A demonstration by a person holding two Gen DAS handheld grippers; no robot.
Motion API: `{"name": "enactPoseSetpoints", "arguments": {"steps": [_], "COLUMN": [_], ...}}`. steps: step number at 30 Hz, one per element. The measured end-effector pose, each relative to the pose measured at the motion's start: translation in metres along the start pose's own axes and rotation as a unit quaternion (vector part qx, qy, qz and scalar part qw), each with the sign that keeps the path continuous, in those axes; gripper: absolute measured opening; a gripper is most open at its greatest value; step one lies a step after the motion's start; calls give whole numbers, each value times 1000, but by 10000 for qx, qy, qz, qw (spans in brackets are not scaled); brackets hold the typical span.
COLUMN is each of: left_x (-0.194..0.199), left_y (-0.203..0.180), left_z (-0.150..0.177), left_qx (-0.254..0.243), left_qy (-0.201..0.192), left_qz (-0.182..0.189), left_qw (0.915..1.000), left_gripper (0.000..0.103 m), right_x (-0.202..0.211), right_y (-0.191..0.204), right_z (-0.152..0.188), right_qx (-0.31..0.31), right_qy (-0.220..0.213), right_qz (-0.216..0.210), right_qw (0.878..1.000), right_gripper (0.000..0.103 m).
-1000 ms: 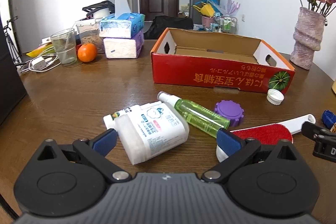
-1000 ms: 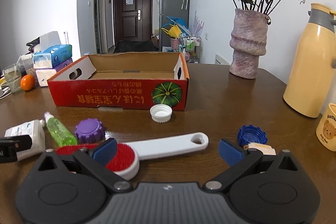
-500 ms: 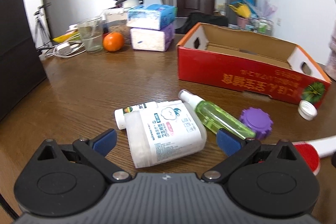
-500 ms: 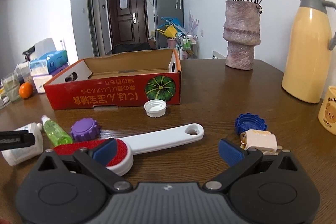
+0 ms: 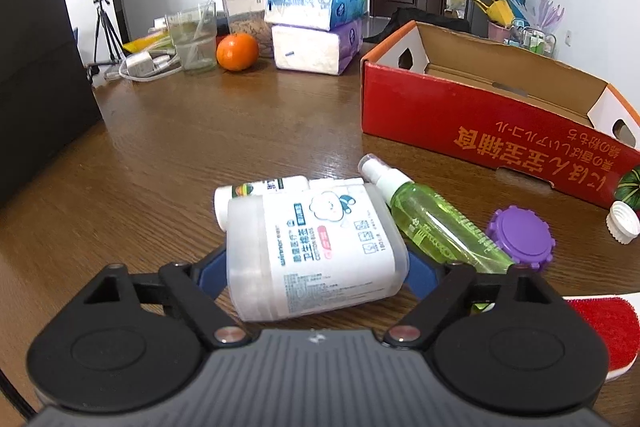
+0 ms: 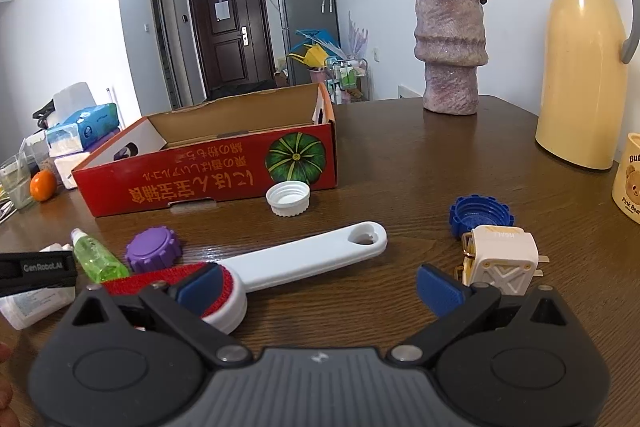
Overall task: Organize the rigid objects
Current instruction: 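Grasp the white cotton-pad tub with the left tool, then grasp the lint brush handle with the right tool while the left tool holds the tub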
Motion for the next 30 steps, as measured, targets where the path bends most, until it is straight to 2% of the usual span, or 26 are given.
{"name": "enactPoseSetpoints", "arguments": {"steps": [11, 18, 30], "left_x": [4, 11, 15], "left_y": [6, 10, 38], "left_z": [0, -1, -6], "left_qx": [-55, -145, -180], "left_qy": [-5, -92, -209], "left_qz": [245, 494, 640], "left_qw": [9997, 9986, 9976], "left_gripper": [85, 83, 83], "right_x": [-2, -3, -4], "right_y": [3, 29, 69], "right_z": [3, 10, 15], "right_qx": [-43, 102, 183], "right_qy": [-4, 77, 177], "right_qz": [-1, -205, -448], "right_qw": [10000, 9997, 9987], "right_gripper": [103, 103, 103]}}
Point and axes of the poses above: each gripper's, at about its wrist camera, not at the fingertips, and x roughly against the way its jaws point, y to its left, z to its underside, the point moved 6 cm from there along -x, roughly the way its jaws point, and after that the axes turned 1 degree about z, right-handed, at the moved point
